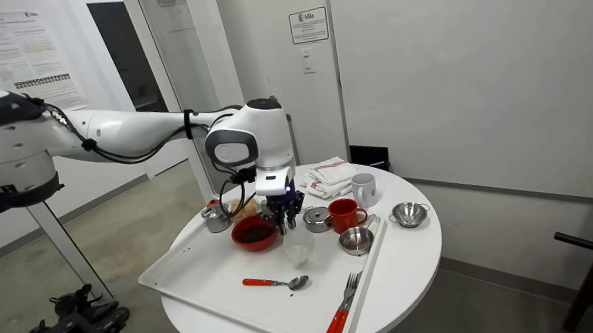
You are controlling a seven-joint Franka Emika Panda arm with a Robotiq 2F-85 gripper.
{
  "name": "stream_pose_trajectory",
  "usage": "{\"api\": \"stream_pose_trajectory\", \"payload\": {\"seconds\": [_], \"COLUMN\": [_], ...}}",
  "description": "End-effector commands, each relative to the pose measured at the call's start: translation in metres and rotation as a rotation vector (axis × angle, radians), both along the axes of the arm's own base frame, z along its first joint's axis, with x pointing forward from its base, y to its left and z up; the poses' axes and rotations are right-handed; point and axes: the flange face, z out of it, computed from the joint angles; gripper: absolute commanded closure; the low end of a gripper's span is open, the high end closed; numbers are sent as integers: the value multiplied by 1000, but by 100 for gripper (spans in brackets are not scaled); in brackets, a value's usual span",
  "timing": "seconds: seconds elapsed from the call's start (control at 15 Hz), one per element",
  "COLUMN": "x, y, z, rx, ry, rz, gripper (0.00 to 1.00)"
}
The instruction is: Pour the contents in the clear jug into the red bowl
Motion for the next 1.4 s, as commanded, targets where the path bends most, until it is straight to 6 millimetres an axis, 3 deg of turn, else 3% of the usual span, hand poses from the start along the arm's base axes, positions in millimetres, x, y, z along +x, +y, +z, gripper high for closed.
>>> {"api": "stream_pose_trajectory", "payload": {"seconds": [0.0,0.33,0.4,0.53,0.93,1.33], "x": [6,9,9,9,9,1], "y": [11,18,18,19,22,34], "z": [-14,-21,-21,-21,-21,-8], "rx": [-38,-44,-43,-45,-43,192], "ry": [52,70,69,69,66,102], "rz": [25,38,35,30,15,84], "gripper": [93,93,47,42,1,0]}}
